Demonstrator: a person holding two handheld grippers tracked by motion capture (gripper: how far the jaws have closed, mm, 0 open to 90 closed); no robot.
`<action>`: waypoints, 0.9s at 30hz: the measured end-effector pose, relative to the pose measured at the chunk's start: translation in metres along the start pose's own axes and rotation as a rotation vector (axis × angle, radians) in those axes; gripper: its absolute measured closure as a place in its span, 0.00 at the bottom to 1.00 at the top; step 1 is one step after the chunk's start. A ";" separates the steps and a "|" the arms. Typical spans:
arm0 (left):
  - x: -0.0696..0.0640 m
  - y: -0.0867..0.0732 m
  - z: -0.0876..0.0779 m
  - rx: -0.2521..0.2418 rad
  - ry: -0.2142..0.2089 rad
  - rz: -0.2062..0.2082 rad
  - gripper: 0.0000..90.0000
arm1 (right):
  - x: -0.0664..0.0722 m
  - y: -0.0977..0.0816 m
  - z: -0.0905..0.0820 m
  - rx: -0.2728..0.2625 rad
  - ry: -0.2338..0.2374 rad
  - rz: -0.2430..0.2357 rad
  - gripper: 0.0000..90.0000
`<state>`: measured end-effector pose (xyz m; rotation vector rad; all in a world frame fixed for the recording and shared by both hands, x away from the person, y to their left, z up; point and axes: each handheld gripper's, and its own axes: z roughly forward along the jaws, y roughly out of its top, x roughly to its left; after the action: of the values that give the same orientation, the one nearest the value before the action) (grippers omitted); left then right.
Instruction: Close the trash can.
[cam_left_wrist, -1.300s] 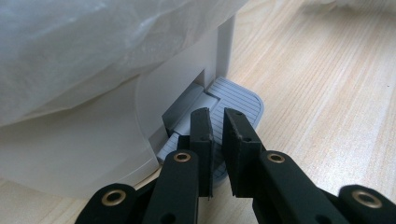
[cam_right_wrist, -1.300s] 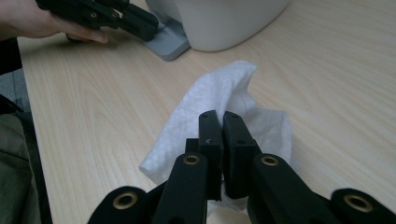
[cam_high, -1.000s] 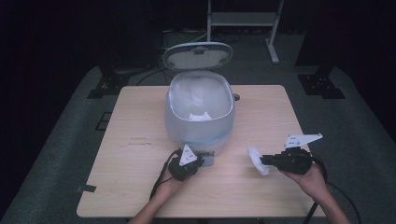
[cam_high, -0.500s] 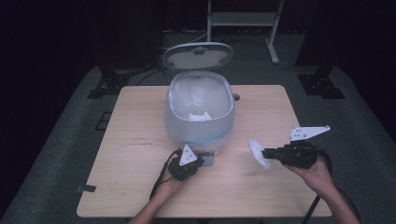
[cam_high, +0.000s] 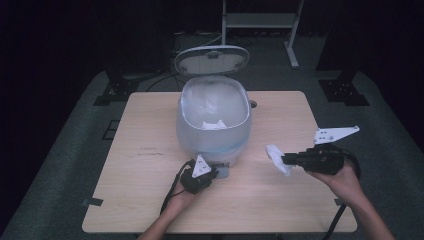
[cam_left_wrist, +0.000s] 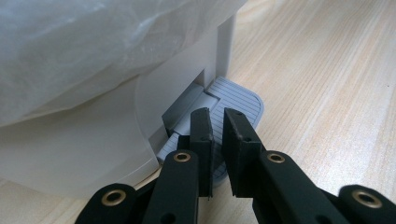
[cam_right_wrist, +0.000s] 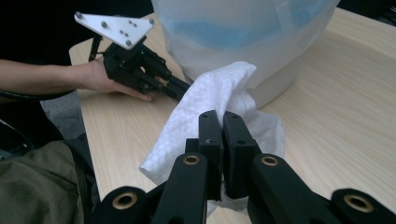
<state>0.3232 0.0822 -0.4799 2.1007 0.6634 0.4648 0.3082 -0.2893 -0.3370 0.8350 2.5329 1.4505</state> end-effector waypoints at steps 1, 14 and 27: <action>0.000 0.000 0.000 0.002 0.000 0.001 0.92 | 0.000 0.001 -0.001 -0.001 0.003 0.004 0.96; -0.001 0.000 0.000 -0.005 0.001 -0.010 0.92 | 0.008 0.021 -0.009 0.002 0.009 -0.026 0.96; 0.000 0.000 0.000 -0.001 0.001 -0.010 0.92 | 0.016 0.046 -0.020 -0.010 0.005 -0.058 0.96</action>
<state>0.3231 0.0821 -0.4799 2.0952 0.6738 0.4607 0.3061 -0.2780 -0.2861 0.7508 2.5292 1.4484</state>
